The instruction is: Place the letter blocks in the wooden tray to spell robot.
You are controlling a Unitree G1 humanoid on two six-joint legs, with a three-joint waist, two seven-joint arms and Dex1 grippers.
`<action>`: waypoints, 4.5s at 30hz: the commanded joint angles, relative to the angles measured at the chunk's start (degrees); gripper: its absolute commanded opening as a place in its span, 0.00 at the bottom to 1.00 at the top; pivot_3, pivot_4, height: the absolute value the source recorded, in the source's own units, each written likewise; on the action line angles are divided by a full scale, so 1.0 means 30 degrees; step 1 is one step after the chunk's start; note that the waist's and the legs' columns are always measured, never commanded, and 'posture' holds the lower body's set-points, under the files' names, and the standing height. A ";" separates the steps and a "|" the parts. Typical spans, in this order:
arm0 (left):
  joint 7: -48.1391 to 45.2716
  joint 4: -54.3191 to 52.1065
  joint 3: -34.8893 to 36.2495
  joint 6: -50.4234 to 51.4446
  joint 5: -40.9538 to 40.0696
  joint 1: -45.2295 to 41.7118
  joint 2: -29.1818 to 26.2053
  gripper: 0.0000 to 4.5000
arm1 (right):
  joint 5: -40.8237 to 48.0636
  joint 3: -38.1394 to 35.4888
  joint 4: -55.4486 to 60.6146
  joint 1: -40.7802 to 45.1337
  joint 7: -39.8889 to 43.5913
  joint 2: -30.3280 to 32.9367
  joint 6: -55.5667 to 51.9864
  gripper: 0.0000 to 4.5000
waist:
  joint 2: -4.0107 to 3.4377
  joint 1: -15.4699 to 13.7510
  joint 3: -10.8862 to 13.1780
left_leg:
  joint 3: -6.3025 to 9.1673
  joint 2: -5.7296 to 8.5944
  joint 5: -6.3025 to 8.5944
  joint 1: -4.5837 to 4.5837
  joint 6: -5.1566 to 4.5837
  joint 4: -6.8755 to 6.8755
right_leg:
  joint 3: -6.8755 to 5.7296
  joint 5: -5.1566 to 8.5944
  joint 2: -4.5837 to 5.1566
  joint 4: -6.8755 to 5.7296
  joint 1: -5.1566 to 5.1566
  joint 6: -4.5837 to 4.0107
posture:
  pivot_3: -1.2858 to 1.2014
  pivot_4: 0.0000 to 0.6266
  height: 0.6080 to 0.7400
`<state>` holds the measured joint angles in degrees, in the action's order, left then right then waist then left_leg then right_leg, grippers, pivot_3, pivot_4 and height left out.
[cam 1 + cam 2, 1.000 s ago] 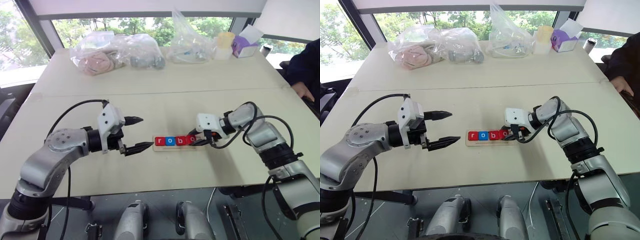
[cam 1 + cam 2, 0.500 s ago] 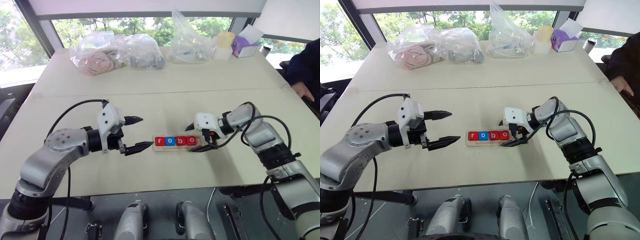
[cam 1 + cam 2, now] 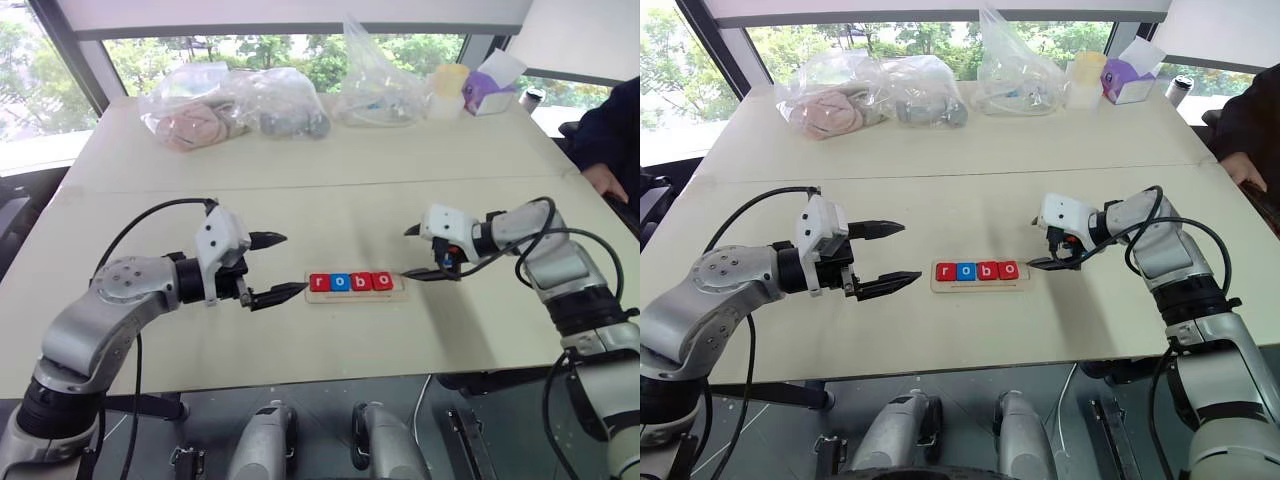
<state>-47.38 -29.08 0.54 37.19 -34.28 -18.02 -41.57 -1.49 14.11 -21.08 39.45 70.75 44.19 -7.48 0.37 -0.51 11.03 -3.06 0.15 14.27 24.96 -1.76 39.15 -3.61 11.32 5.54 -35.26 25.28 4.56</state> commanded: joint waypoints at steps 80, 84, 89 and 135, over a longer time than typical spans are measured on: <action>-0.0523 0.0855 -0.0650 -0.0796 0.0633 -0.1176 0.0716 1.00 | 0.2045 -0.9982 1.2371 -0.4419 -2.0908 -0.9951 -2.2372 0.40 | -0.0034 0.0089 -0.0024 | 0.0004 -0.0013 -0.0011 -0.0007 0.0015 -0.0016 | 0.0020 -0.0005 -0.0026 -0.0029 0.0021 -0.0015 | 0.52 0.24 0.89; -0.0568 0.0861 -0.0659 -0.0822 0.0649 -0.1098 0.0789 1.00 | 0.2457 -1.0050 1.5078 -0.5749 -2.0595 -0.9709 -2.4525 0.40 | -0.0033 -0.0052 -0.0024 | 0.0009 -0.0012 -0.0010 -0.0005 0.0015 -0.0024 | 0.0019 0.0000 -0.0024 -0.0020 0.0021 -0.0010 | 0.52 0.24 0.89; -0.0672 0.0928 -0.0716 -0.0865 0.0661 -0.1060 0.0827 1.00 | 0.3285 -1.0005 1.9816 -0.7604 -2.0253 -1.0107 -2.8118 0.40 | -0.0032 -0.0051 -0.0025 | 0.0022 -0.0014 -0.0005 0.0002 0.0012 -0.0035 | 0.0017 0.0012 -0.0019 -0.0014 0.0023 0.0002 | 0.52 0.24 0.89; -0.1068 0.1577 -0.0720 -0.1330 0.1371 -0.1637 0.0997 1.00 | 0.4576 -0.4448 0.1974 -0.5977 0.0515 0.3753 0.0791 0.98 | -0.0024 -0.0029 0.0031 | 0.0008 0.0000 0.0031 0.0111 -0.0042 -0.0013 | -0.0014 0.0060 0.0001 0.0107 0.0070 0.0086 | 0.52 0.24 0.89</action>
<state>-50.53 -23.21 -2.64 34.33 -30.43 -22.63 -38.13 12.45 1.21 -12.66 18.92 70.48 55.93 -9.36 0.30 -0.60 11.12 -3.03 0.15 14.36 25.30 -1.88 39.10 -3.65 11.45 5.53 -34.96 25.49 4.75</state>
